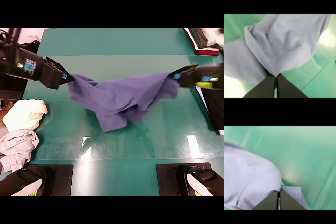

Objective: Fold the shirts.

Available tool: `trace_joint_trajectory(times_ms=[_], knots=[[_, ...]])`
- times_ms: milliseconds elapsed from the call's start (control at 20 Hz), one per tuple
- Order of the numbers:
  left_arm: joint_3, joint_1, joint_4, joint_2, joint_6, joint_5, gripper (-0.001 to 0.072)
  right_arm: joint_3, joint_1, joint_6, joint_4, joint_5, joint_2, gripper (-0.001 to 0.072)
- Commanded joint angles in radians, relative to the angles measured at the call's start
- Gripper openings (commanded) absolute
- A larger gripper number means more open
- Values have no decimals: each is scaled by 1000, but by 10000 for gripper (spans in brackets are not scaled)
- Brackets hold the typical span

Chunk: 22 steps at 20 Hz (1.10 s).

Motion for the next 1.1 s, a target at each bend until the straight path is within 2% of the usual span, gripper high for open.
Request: trace_joint_trajectory(times_ms=[0, 250, 500, 650, 900, 1050], knots=[[121, 0, -82, 0, 5, -52, 32, 132, -83, 2, -8, 50, 85, 15], [421, 0, -110, 6, -28, -71, 32, 322, -250, 2, -8, 145, 145, 15], [431, 0, -109, 93, -24, 78, 32, 510, -427, 2, -5, 163, 119, 15], [400, 0, -27, 96, -24, 75, 31, 634, -477, 6, 4, 210, 33, 15], [132, 1, 110, 42, -24, 40, 31, 807, -355, 77, 0, 369, -229, 15], [14, 1, 117, -77, 11, 42, 32, 733, -200, 80, -88, 373, -377, 15]])
